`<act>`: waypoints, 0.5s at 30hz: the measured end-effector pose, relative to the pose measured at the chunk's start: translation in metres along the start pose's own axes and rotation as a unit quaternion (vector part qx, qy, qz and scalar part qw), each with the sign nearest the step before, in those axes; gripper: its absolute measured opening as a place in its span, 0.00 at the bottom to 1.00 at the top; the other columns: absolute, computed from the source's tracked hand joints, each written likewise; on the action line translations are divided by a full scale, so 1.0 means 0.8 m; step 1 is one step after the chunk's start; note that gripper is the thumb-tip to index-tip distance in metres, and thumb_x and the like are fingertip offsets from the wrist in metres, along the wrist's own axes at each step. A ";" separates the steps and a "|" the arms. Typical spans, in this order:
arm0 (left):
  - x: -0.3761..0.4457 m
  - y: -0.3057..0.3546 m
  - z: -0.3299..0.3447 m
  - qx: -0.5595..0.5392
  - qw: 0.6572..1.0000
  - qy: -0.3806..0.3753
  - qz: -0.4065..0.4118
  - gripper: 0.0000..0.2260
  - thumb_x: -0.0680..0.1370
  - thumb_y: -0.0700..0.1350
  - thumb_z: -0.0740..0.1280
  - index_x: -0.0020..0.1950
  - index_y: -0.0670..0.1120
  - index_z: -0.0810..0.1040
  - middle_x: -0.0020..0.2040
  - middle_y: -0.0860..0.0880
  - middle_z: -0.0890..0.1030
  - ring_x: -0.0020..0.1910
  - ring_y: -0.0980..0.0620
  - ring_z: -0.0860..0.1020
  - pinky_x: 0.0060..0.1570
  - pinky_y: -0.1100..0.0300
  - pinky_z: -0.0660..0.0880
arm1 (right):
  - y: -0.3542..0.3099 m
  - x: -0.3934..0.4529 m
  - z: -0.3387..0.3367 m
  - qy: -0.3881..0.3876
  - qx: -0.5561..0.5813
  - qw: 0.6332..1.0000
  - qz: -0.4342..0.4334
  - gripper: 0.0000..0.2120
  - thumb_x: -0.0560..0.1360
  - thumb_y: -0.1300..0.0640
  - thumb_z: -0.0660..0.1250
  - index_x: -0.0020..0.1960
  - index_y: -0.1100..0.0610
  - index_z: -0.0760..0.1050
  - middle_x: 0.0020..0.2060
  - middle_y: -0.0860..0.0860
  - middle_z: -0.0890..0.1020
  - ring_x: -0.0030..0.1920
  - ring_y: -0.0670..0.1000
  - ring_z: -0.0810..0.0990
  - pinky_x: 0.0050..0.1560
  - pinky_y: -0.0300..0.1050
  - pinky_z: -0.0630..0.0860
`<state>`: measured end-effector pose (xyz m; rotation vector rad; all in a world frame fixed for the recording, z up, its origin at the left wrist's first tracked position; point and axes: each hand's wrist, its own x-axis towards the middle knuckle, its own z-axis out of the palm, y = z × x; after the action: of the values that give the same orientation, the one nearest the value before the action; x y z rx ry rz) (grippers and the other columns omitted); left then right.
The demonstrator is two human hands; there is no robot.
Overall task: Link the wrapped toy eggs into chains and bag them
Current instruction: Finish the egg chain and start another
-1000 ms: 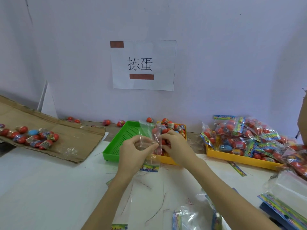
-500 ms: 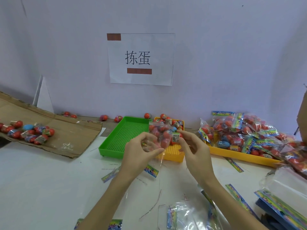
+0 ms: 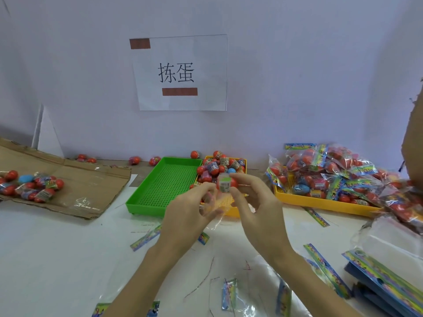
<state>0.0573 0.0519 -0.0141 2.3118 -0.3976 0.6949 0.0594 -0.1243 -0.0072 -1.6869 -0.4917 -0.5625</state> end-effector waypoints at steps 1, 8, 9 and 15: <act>0.000 0.001 0.000 -0.002 1.000 0.000 0.005 0.18 0.74 0.59 0.77 0.61 0.59 0.77 0.43 0.58 0.80 0.37 0.56 0.81 0.38 0.51 0.80 | -0.001 -0.001 0.002 -0.013 -0.012 1.000 -0.006 0.13 0.81 0.59 0.70 0.64 0.49 0.79 0.56 0.42 0.83 0.56 0.49 0.84 0.50 0.49 0.84; 0.000 0.009 -0.001 -0.023 0.999 0.022 0.018 0.19 0.74 0.56 0.78 0.62 0.56 0.80 0.44 0.63 0.80 0.42 0.60 0.80 0.40 0.56 0.79 | 0.002 0.001 -0.003 -0.066 -0.076 0.995 -0.020 0.09 0.80 0.55 0.71 0.59 0.48 0.78 0.49 0.36 0.83 0.53 0.42 0.83 0.46 0.36 0.81; 0.000 0.009 -0.001 -0.035 0.999 0.020 0.016 0.19 0.74 0.54 0.79 0.62 0.56 0.81 0.46 0.62 0.81 0.43 0.60 0.80 0.41 0.56 0.79 | 0.002 0.001 -0.004 -0.079 -0.086 0.993 -0.024 0.08 0.80 0.55 0.71 0.59 0.48 0.79 0.49 0.35 0.83 0.52 0.41 0.83 0.45 0.34 0.79; -0.001 0.012 0.003 -0.049 0.999 0.009 0.006 0.16 0.74 0.47 0.80 0.59 0.54 0.82 0.46 0.61 0.83 0.42 0.60 0.81 0.41 0.61 0.78 | 0.003 0.004 -0.005 -0.125 -0.081 0.989 -0.024 0.10 0.81 0.57 0.70 0.61 0.48 0.81 0.55 0.40 0.81 0.55 0.44 0.82 0.47 0.34 0.79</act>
<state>0.0531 0.0437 -0.0112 2.2101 -0.4289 0.6869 0.0629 -0.1287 -0.0064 -1.9183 -0.6830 -0.4360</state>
